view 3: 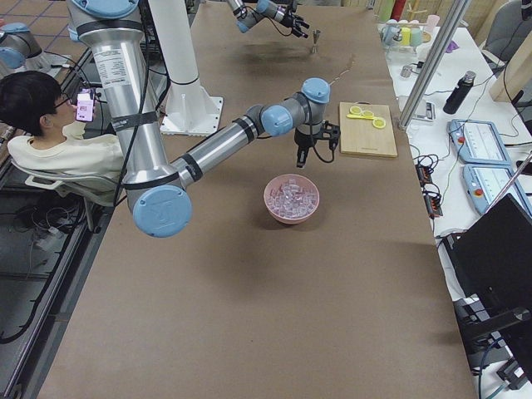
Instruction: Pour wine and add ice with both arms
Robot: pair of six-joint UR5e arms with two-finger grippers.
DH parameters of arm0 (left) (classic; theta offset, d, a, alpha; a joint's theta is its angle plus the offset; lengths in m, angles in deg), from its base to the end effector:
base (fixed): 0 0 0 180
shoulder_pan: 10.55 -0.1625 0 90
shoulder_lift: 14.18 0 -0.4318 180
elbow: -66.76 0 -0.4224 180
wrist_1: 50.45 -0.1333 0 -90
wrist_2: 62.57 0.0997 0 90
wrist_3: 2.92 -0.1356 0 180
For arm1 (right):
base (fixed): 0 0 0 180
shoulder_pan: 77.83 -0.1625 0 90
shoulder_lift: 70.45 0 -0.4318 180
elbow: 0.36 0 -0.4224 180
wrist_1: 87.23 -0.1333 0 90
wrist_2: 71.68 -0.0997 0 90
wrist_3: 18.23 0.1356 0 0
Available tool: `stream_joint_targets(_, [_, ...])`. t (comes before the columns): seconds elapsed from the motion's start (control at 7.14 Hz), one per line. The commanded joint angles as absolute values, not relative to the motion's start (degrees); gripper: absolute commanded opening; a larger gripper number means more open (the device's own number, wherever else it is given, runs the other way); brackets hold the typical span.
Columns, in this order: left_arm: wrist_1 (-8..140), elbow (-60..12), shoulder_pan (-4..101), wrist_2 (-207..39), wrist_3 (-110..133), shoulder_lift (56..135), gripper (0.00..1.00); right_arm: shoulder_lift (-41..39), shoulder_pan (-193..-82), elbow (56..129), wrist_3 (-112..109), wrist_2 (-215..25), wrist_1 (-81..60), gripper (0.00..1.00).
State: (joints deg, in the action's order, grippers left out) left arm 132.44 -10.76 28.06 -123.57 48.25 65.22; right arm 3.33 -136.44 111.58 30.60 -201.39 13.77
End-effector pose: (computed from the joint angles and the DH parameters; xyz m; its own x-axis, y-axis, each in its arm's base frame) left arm 0.2312 -0.4394 0.6999 0.7752 0.0827 -0.6262 0.5330 0.4463 0.7188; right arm -0.2670 -0.5272 0.3634 0.6812 0.1441 0.7178 -0.0749 0.9890 -0.1274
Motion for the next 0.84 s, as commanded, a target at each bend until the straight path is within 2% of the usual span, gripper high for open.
stream_joint_targets(0.0, [135.5,-16.6,28.2,-126.9,48.3,56.1,0.96,-4.9,-134.3,112.3,34.9,-200.0,21.0,0.02])
stream_joint_targets(0.28, [139.5,-18.9,29.6,-133.8,48.4,50.4,0.96,-9.7,-130.7,111.6,42.1,-197.9,21.1,0.02])
stream_joint_targets(0.42, [137.1,-19.3,37.6,-145.4,48.3,51.3,0.96,-13.0,-129.9,109.5,43.5,-196.5,21.2,0.02])
stream_joint_targets(0.56, [129.8,-20.1,52.6,-163.5,48.2,54.2,0.96,-15.7,-129.3,107.2,45.1,-196.1,21.3,0.02])
stream_joint_targets(0.7, [118.1,-21.9,69.0,-180.4,45.7,61.7,0.96,-18.9,-128.6,105.1,47.0,-195.2,21.3,0.02])
